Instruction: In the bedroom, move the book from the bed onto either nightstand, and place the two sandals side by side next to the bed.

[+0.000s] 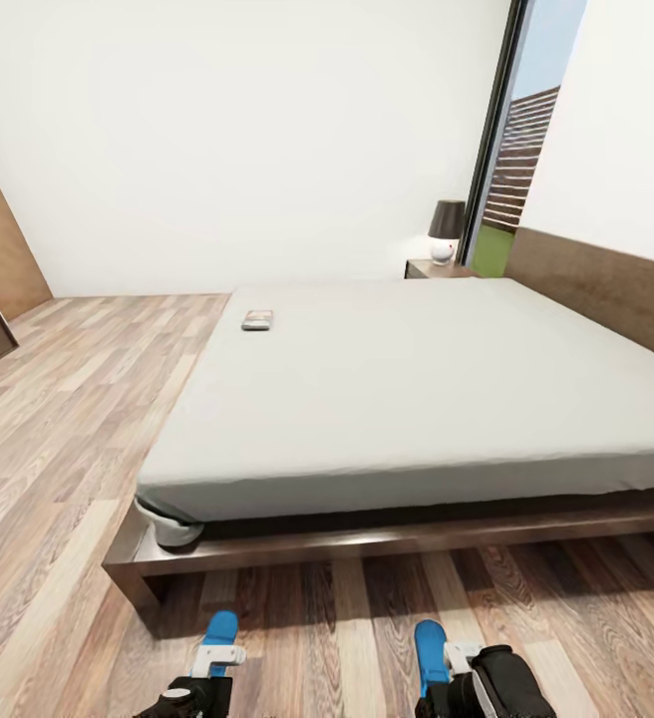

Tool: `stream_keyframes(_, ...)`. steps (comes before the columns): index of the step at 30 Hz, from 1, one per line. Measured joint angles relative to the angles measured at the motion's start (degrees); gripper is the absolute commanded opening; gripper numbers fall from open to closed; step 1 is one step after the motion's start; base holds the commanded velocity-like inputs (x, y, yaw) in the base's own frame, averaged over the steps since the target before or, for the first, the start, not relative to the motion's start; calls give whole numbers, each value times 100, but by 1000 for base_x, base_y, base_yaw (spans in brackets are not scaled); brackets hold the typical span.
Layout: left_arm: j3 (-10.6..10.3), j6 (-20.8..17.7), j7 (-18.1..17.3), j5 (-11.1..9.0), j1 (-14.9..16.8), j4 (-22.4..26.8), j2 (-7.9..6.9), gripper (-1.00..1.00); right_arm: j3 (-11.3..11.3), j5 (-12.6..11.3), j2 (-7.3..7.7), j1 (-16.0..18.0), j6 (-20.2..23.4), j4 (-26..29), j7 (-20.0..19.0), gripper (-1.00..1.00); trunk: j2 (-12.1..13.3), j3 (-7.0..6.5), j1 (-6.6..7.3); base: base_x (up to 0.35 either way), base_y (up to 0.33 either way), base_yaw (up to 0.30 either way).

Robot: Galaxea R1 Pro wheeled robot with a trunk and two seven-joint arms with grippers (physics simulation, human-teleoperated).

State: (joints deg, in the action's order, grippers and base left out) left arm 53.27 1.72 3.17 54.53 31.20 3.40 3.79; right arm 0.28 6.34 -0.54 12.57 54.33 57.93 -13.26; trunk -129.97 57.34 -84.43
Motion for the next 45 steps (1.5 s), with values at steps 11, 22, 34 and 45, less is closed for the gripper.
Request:
stream_keyframes(11, 1, -259, -52, -6, 246, -20, -12, -100, 55, 14, 48, 30, 543, 888, 32, -100, -441, 197, -242, 0, 0, 0)
stream_keyframes(22, -5, -262, -52, 3, 247, -27, -14, -100, 59, -7, 214, 13, 547, 1223, 27, -100, -882, 395, -483, 0, 0, 0)
stream_keyframes(34, -3, -267, -40, -6, 360, 3, -25, -100, 84, -30, 217, 9, 547, 1466, 21, -100, -1326, 614, -728, 0, 0, 0)
stream_keyframes(45, 2, -219, -50, -16, 446, 7, -58, -100, 94, -23, 217, 15, 547, 1482, 21, -100, -1341, 859, -757, 0, 0, 0)
